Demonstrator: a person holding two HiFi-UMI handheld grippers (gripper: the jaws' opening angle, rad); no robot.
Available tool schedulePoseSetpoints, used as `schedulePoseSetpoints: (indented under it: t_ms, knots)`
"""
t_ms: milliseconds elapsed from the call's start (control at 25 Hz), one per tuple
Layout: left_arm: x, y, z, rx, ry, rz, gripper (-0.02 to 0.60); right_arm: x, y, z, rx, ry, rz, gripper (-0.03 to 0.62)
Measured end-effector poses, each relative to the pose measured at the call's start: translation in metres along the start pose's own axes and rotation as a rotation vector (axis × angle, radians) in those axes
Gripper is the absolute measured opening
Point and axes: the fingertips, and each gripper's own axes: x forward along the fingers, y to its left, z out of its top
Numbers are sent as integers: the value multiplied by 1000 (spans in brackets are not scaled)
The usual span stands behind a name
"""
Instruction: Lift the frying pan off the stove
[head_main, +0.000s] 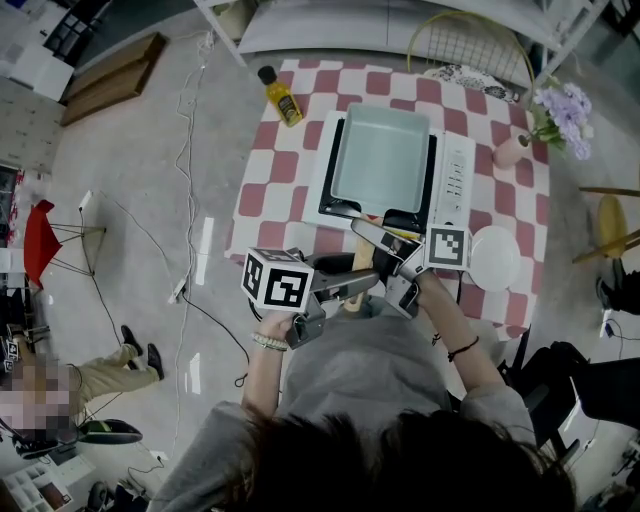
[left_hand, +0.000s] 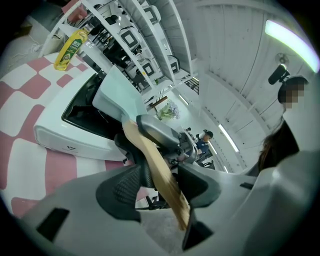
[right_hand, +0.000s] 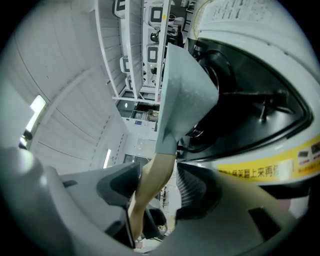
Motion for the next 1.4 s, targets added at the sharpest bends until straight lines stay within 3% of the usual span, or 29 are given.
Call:
schedulePoseSetpoints:
  t_ms: [280,1400]
  knots:
    - [3,-6,0,16,21,-42,202,2,5,0,-3,9,38,213]
    - [2,-9,3,84,-6,-40,201,2,8,2,23,7,64,202]
